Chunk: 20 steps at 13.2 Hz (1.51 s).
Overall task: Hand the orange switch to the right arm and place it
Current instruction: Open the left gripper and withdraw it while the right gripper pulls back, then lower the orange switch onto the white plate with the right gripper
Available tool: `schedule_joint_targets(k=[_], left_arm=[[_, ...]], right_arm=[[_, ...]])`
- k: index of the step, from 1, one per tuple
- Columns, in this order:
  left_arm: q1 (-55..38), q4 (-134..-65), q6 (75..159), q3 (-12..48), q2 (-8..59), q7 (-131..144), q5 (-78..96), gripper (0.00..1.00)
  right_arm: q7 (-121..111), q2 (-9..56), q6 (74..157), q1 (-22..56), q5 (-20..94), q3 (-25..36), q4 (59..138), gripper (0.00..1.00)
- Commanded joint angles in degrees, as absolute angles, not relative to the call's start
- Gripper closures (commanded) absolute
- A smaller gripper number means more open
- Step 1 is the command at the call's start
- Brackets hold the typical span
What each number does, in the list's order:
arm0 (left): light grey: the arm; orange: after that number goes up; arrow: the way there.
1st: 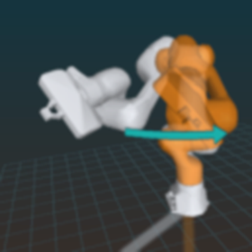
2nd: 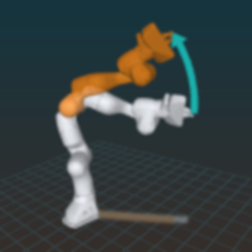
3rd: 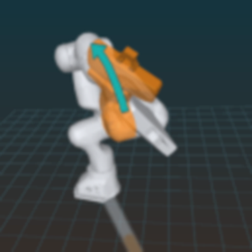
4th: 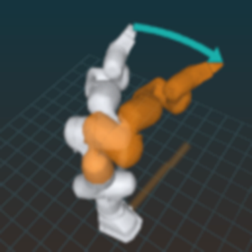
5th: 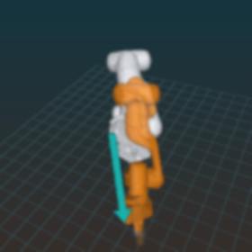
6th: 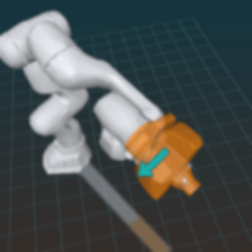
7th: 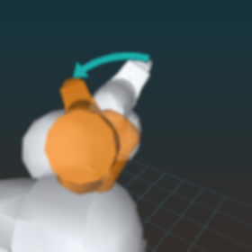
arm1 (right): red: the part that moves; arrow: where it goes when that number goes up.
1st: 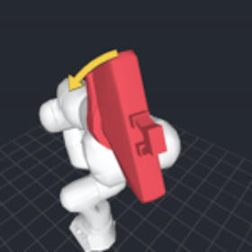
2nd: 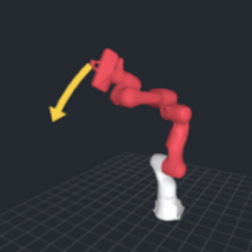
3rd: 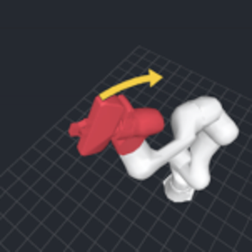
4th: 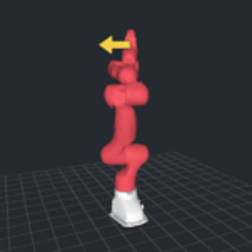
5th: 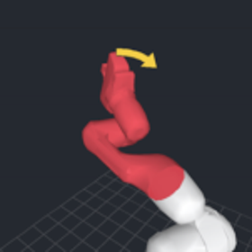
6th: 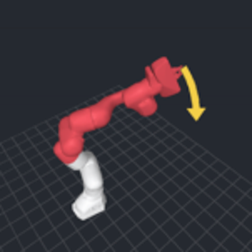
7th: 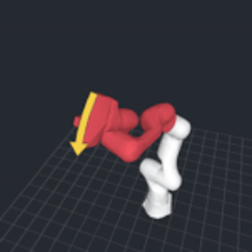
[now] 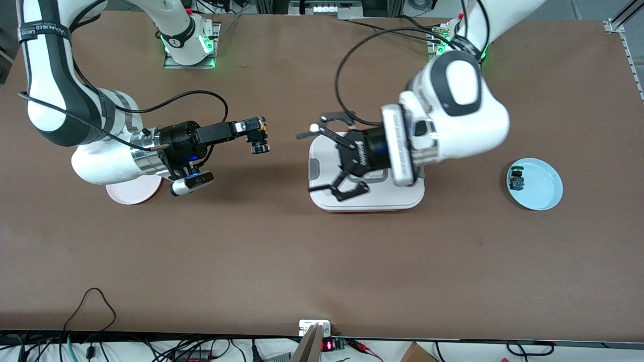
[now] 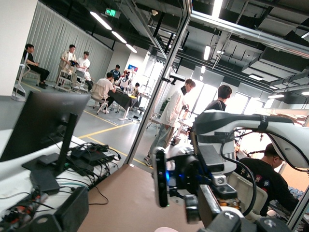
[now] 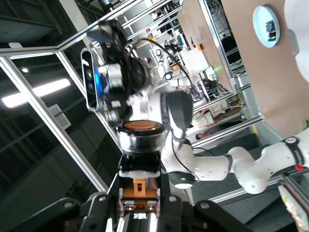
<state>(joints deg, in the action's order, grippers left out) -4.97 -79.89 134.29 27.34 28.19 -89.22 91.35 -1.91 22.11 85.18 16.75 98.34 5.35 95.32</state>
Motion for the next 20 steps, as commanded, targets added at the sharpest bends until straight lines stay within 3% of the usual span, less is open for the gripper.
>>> schedule_joint_targets(k=[1,5,8,11,16,20], left_arm=[[4.01,-80.42,125.02,27.6,28.82,-92.9,86.44,0.0],[15.88,-79.37,112.44,27.6,33.91,-92.99,75.43,0.0],[24.57,-74.72,106.63,27.33,40.76,-92.81,69.26,0.0],[27.07,-69.38,105.82,20.86,40.52,-92.64,56.04,0.0],[27.68,-62.5,105.73,15.74,38.77,-87.63,37.46,0.0],[28.57,-62.14,105.12,11.96,36.31,-81.05,28.68,0.0]], right_arm=[[-4.74,21.54,82.54,15.56,92.4,5.71,95.18,0.94],[-4.92,18.81,80.09,12.75,75.98,7.56,94.66,0.94],[-5.19,18.02,79.36,12.57,60.09,7.65,93.26,0.94],[-5.89,17.67,80.24,13.01,44.96,7.56,91.85,0.94],[-7.12,17.75,82.27,15.29,15.17,6.94,90.97,0.95],[-7.91,17.23,81.21,14.68,4.15,7.47,91.49,0.95]])
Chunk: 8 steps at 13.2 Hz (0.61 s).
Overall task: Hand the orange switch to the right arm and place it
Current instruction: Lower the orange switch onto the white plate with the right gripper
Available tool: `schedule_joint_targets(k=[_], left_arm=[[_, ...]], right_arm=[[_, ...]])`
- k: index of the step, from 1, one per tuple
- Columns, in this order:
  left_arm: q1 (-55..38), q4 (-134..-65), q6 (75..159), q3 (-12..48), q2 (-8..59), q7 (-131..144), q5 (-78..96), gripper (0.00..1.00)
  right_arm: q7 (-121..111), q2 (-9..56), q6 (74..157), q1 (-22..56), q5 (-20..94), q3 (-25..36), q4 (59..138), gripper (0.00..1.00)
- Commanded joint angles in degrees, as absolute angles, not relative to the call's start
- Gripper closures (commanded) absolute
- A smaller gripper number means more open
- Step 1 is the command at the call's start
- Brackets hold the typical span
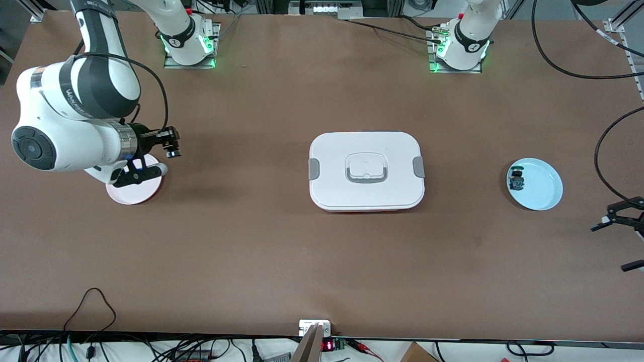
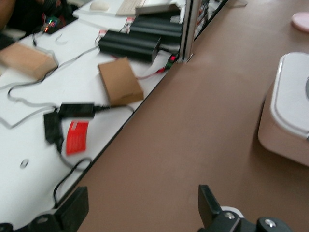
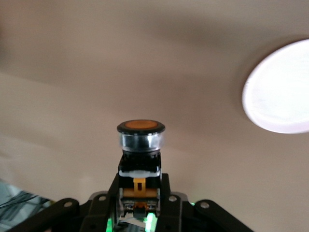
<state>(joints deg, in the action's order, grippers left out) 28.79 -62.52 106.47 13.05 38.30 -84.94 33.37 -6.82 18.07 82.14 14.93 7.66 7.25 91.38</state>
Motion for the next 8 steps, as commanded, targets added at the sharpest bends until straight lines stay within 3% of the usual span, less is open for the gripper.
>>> schedule_joint_targets(k=[1,5,8], left_arm=[[28.04,-62.23,104.77,11.95,34.21,-79.12,25.78,0.0],[25.23,-62.31,102.15,12.74,28.58,-67.62,15.83,0.0],[19.88,-62.93,96.45,12.48,22.95,-53.4,9.43,0.0]], right_arm=[[-9.82,17.23,81.47,13.98,2.3,7.47,91.58,0.95],[-14.76,16.18,87.26,11.61,-2.81,7.47,95.78,0.94],[-20.28,13.11,97.86,8.89,-4.91,7.47,105.6,0.94]])
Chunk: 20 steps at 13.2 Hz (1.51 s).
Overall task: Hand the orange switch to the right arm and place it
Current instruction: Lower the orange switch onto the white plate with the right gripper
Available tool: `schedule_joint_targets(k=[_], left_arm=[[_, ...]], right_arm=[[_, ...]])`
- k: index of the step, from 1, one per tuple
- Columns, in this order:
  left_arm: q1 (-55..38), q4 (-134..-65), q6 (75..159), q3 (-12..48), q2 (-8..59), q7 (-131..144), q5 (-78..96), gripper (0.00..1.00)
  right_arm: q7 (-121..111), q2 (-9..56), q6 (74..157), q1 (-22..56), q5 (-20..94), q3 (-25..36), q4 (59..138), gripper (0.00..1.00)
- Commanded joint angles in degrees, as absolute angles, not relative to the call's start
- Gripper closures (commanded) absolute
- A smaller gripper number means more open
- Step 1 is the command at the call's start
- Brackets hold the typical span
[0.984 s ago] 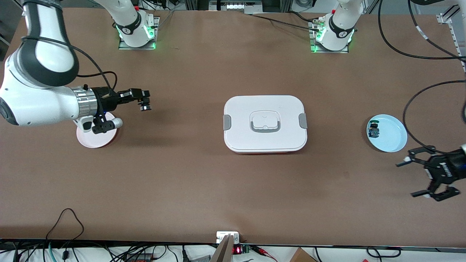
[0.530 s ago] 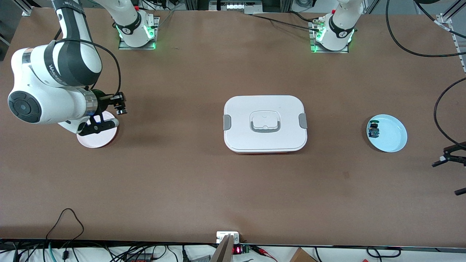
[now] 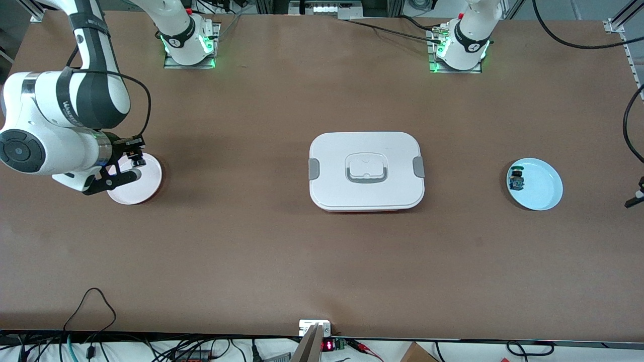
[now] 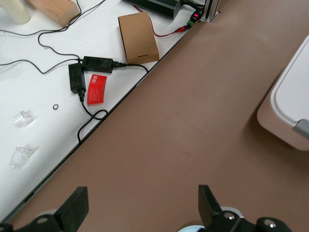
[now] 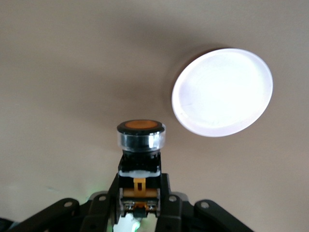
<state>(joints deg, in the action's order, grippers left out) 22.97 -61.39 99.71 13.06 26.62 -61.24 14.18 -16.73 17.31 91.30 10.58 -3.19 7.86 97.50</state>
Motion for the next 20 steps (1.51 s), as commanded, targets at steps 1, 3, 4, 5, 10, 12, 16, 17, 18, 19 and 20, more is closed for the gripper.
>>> schedule_joint_targets(k=[1,3,4,5,10,12,16,17,18,19,20], left_arm=[[17.69,-64.06,95.46,12.39,19.55,-47.61,7.14,0.0],[13.38,-72.21,95.19,12.13,11.73,-34.0,2.31,0.0],[12.05,-76.07,94.49,11.87,8.64,-28.44,1.5,0.0],[11.69,-79.68,94.4,11.78,5.57,-23.86,1.41,0.0],[9.25,-94.54,92.47,9.07,-5.35,1.0,1.41,0.0],[5.55,-97.46,92.37,4.59,-6.15,4.74,1.41,0.0],[5.62,-97.12,91.93,3.78,-5.01,5.97,1.41,0.0],[5.71,-97.12,91.76,3.78,-5.1,6.5,1.41,0.0],[5.71,-97.12,91.58,3.87,-5.18,7.46,1.41,0.0],[5.71,-97.03,91.58,3.87,-5.1,8.6,1.41,0.0],[5.8,-97.03,91.32,3.78,-5.01,8.87,1.41,0.0]], right_arm=[[-21.52,11.79,102.35,7.92,-5.53,7.47,109.73,0.94],[-23.63,8.45,111.23,6.42,-7.55,7.56,118.26,0.94],[-24.51,7.39,115.18,5.2,-8.52,7.56,121.52,0.93],[-26.78,7.38,119.14,3.79,-9.13,7.47,123.81,0.93],[-57.19,13.26,130.51,-2.72,-11.95,7.47,123.84,0.93],[-60.72,14.06,131.13,-2.55,-12.3,7.47,123.92,0.93],[-78.89,18.01,140.51,-2.9,-12.13,7.38,124.19,0.94],[-80.84,19.06,141.93,-2.99,-12.13,7.38,124.19,0.94],[-81.21,19.59,142.64,-2.9,-12.13,7.38,124.28,0.94],[-81.21,20.21,143.26,-2.9,-12.04,7.3,124.28,0.94],[-81.21,20.82,143.44,-2.99,-11.78,7.29,124.28,0.94]])
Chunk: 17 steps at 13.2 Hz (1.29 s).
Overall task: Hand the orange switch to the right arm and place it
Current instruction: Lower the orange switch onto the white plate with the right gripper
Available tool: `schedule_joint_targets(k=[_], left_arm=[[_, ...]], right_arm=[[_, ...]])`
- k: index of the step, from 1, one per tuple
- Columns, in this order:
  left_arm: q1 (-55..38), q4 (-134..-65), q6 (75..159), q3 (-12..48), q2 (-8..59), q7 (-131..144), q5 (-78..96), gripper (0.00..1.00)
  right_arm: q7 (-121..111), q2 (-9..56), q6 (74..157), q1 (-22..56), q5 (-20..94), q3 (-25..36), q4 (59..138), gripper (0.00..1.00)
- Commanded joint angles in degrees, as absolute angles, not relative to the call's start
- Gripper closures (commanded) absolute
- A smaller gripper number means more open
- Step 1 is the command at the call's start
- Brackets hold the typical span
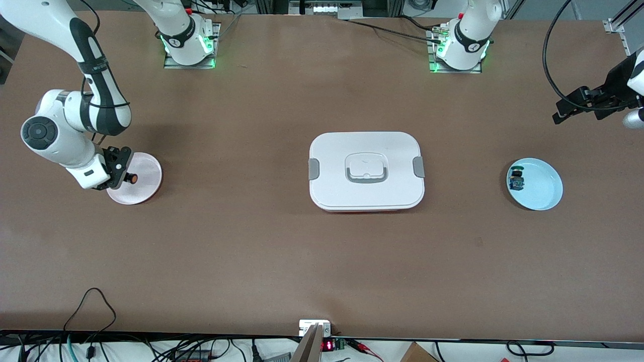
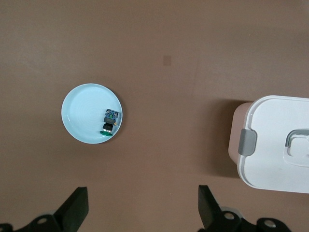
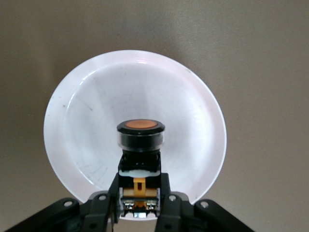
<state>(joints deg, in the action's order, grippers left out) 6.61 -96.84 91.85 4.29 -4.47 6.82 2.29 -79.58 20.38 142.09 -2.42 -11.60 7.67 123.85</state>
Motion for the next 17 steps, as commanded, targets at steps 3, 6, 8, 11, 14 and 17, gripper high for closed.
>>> schedule_joint_targets(k=[3,6,8,11,14,17], left_arm=[[5.8,-95.63,90.53,3.6,-4.49,8.88,1.41,0.0],[7.46,-95.36,89.39,3.16,-4.48,8.18,1.41,0.0],[8.09,-93.44,89.3,3.08,-3.0,8.09,1.32,0.0],[8.26,-90.71,89.3,3.16,-1.32,8.17,1.32,0.0],[8.26,-90.44,89.47,3.25,0.43,8.09,1.32,0.0],[8.26,-87.37,89.3,3.6,1.93,8.26,1.32,0.0]], right_arm=[[-81.21,20.83,143.61,-2.9,-11.69,7.21,125.5,0.93],[-81.39,21.01,148.16,-2.9,-11.78,7.21,128.48,0.91],[-83.48,21.44,151.69,-3.25,-11.78,7.21,129.9,0.9],[-83.59,21.01,151.61,-3.78,-11.69,7.12,129.82,0.63],[-82.27,18.47,149.26,-3.78,-8.72,7.03,129.38,0.0],[-81.74,16.96,136.19,-2.9,-1.94,6.94,122.38,0.0]])
